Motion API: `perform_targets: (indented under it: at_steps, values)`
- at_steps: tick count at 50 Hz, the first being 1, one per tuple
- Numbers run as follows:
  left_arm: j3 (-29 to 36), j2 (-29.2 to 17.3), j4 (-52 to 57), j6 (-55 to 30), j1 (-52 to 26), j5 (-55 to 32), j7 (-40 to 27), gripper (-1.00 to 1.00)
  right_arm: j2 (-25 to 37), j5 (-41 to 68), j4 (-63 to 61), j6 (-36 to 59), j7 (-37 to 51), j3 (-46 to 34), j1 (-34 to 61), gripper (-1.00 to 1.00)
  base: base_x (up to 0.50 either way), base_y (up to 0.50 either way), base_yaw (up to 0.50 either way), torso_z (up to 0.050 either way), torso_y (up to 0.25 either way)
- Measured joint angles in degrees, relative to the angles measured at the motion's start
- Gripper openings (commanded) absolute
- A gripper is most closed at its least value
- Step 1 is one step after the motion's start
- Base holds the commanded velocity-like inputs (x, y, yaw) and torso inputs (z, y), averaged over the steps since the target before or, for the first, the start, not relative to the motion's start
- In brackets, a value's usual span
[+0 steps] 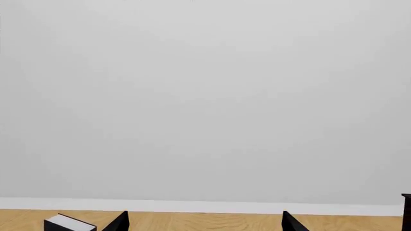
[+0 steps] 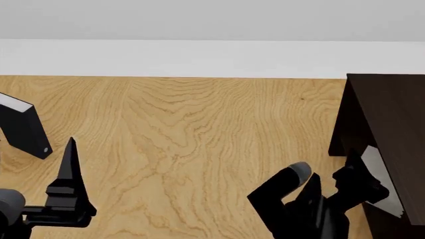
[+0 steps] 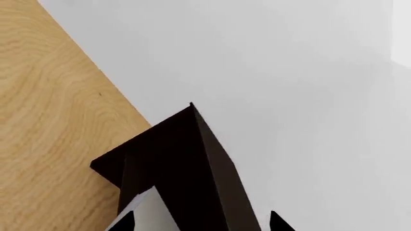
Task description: Pick up the book on the right and place it on the cabinet shelf.
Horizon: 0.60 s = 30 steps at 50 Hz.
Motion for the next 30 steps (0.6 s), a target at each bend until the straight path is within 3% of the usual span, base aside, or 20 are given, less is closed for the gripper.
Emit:
perform_targets:
  at_steps: [30]
  values:
    - [-2.32, -1.73, 3.67, 0.91, 2.58, -3.18, -0.57, 1.00, 3.18, 1.60, -23.79, 6.44, 1.94, 5.27, -5.78, 1.00, 0.00, 0.00, 0.00, 0.000, 0.000]
